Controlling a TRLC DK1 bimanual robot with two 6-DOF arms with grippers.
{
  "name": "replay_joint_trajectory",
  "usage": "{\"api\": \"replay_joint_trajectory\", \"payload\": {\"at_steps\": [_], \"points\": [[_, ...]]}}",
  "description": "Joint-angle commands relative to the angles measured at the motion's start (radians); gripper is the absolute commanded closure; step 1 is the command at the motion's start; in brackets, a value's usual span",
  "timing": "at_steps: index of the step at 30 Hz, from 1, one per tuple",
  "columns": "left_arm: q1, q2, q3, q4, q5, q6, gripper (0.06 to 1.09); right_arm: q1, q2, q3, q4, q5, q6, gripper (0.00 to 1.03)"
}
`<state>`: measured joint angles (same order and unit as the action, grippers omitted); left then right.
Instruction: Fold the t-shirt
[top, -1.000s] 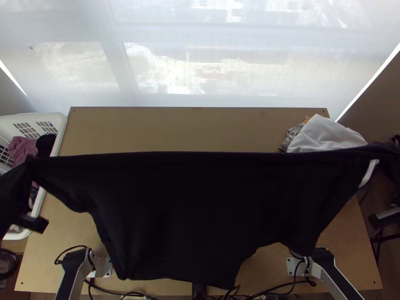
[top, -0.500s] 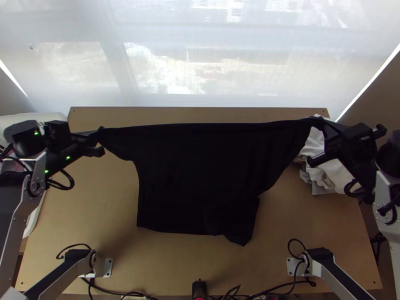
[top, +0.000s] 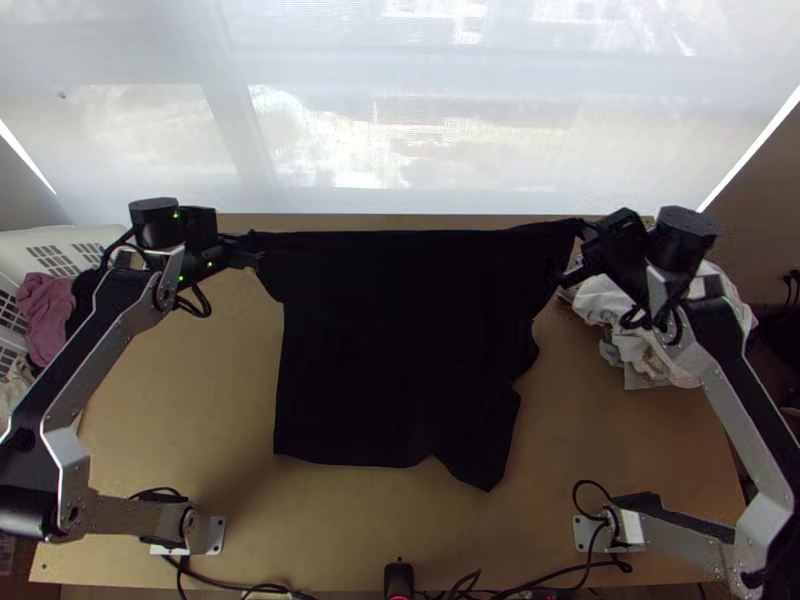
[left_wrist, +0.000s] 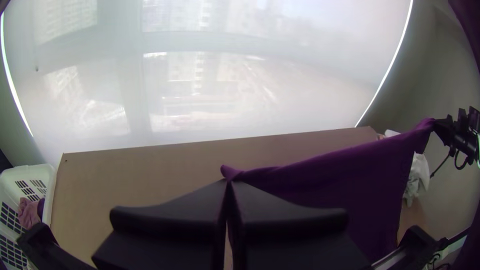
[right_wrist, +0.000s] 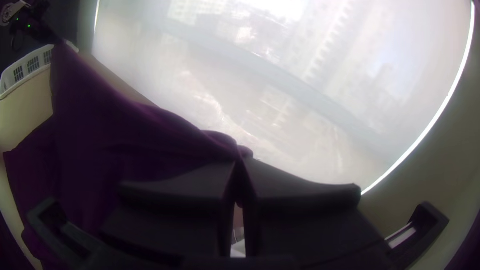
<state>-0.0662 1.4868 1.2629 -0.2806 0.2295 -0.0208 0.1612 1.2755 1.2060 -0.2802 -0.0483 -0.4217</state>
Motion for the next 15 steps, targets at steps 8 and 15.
{"api": "replay_joint_trajectory", "payload": {"at_steps": [8, 15], "points": [[0.114, 0.372, 0.271, 0.121, -0.114, 0.036, 1.05, 0.029, 0.427, 0.221, 0.122, 0.025, -0.025, 1.00], [0.118, 0.546, 0.418, 0.132, -0.157, 0.039, 1.05, 0.024, 0.579, 0.342, 0.128, 0.027, -0.029, 1.00]]}}
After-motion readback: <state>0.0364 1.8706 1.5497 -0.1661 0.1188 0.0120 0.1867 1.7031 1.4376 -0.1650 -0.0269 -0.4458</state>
